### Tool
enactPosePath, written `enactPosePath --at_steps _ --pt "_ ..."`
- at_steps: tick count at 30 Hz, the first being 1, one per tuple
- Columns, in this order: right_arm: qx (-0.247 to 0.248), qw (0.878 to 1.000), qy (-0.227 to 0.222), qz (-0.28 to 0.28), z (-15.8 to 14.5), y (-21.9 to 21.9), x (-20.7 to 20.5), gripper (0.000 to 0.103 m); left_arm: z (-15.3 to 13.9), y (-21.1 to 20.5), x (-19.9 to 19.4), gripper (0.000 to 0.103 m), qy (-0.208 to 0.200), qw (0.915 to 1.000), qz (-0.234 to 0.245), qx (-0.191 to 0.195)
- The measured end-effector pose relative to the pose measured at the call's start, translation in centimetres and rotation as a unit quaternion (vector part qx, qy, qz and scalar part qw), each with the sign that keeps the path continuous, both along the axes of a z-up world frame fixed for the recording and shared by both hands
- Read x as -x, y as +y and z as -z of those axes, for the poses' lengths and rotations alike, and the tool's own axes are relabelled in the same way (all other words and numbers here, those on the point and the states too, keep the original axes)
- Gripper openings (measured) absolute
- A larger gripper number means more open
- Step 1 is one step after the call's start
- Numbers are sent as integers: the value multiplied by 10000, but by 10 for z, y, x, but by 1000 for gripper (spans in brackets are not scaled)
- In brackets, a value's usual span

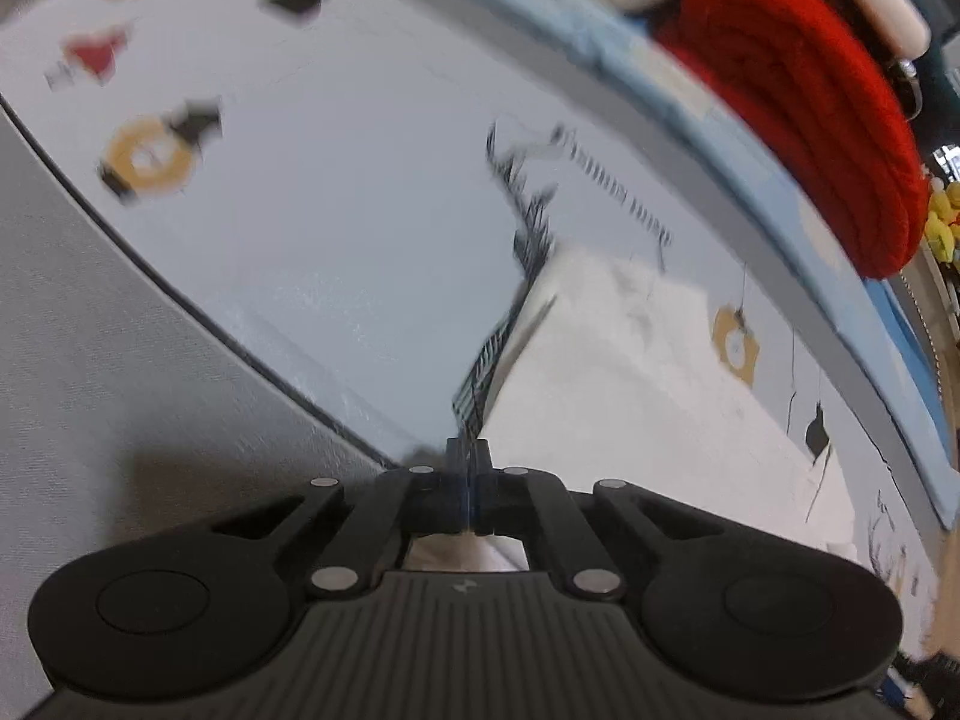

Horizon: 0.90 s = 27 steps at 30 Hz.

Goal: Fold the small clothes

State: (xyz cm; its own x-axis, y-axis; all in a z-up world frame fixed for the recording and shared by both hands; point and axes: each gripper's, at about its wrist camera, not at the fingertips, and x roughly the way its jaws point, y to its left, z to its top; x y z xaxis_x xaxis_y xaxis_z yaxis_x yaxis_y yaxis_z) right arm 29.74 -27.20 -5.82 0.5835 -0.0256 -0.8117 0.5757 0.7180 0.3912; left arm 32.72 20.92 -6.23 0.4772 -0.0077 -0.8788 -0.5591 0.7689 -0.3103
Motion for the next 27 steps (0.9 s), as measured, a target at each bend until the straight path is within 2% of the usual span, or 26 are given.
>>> enactPosePath --at_steps 2,4,6,8,10,11,12,14,17,19,21,22,24,27 --pt "-115 9995 -79 -283 6 -9 -15 25 -15 -9 6 0 -106 9994 147 -291" --pt "-272 9982 -107 -520 16 -15 -28 26 -16 -12 9 0 12 9990 140 -420" --pt "-151 9975 -8 -686 23 -19 -39 33 -6 -7 8 0 321 9984 3 -465" --pt "-13 9972 118 -735 27 -19 -42 42 -4 -2 6 3 336 9983 -93 -475" --pt "2 9963 315 -801 35 -17 -47 43 -13 0 5 16 108 9982 -104 -586" --pt "-34 9949 483 -884 44 -15 -51 43 -19 -2 3 19 -25 9973 -41 -737" --pt "-56 9936 600 -955 50 -15 -54 31 -23 -5 2 22 -117 9964 9 -837" --pt "-35 9941 599 -902 57 -18 -55 16 -25 -9 -2 23 -203 9960 132 -862" --pt "-41 9966 497 -648 52 -23 -51 10 -13 -11 -10 34 -11 9984 284 -493" --pt "133 9975 532 -455 50 -26 -50 11 -2 -7 -13 41 164 9991 310 -227" --pt "184 9974 636 -297 50 -31 -50 27 6 -3 -15 43 223 9992 257 -208" --pt "132 9974 644 -296 50 -32 -49 30 7 1 -17 44 214 9992 234 -247" --pt "-12 9973 616 -394 50 -33 -51 49 8 8 -19 51 75 9994 229 -262" --pt "-135 9966 527 -620 53 -33 -54 55 9 17 -27 59 -185 9991 337 -165"
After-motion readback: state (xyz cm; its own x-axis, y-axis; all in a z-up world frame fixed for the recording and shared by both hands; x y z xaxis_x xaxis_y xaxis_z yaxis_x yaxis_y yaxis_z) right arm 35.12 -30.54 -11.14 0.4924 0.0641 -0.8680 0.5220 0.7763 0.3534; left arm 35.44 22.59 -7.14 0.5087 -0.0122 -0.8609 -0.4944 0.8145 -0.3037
